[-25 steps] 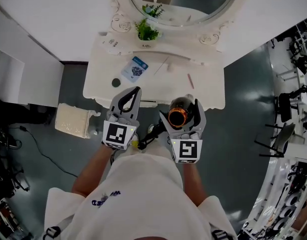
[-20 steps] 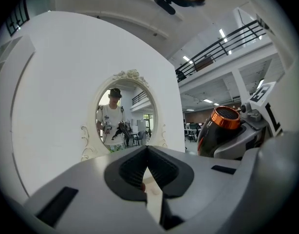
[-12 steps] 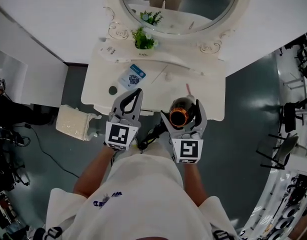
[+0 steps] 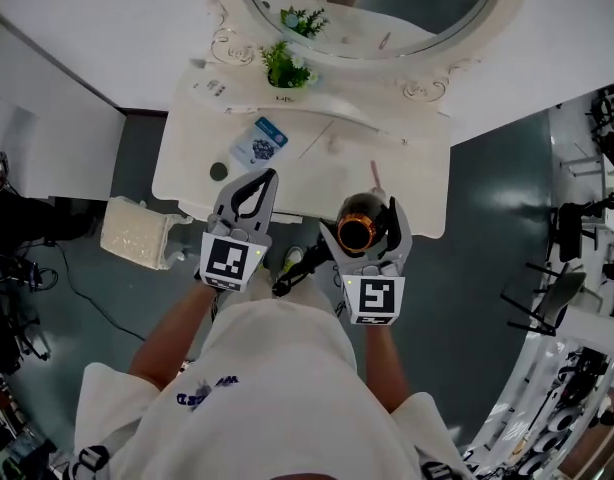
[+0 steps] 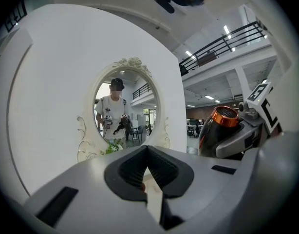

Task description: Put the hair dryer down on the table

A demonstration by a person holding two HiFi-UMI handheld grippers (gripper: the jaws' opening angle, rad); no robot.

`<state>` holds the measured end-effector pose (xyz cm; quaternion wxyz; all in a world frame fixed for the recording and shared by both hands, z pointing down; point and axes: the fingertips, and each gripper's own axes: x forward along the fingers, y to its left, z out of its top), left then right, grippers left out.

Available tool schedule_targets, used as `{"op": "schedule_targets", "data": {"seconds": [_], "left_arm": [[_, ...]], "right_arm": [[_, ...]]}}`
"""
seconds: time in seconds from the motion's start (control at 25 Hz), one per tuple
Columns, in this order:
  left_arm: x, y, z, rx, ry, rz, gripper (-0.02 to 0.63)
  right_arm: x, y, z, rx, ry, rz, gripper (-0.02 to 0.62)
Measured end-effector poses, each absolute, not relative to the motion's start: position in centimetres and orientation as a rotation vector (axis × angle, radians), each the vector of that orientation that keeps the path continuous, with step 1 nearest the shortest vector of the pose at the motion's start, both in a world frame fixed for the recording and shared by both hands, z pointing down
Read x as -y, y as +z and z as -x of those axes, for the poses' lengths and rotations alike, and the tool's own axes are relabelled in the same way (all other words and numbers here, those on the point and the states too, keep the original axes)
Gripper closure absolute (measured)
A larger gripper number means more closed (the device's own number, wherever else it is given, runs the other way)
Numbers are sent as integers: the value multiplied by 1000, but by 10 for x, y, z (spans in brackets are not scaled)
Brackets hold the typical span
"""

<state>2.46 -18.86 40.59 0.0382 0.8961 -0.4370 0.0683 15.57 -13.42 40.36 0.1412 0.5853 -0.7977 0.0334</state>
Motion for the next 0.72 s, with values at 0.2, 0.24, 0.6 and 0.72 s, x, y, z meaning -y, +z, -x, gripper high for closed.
{"op": "schedule_targets", "data": {"seconds": [0.2,0.24,0.6,0.72], "left_arm": [[192,417,-11,1294,249,-2756,597],[194,419,-12,1293,249,-2757,597],[206,428,-20,1266,230,-2762,597],[209,431,-22,1262,232,-2761,597]], "right_arm": [[136,420,-150,2249,128,-1667,41],[139,422,-151,2247,129,-1660,41],[150,432,-152,2224,144,-1650,41],[153,438,-151,2220,147,-1638,41]]}}
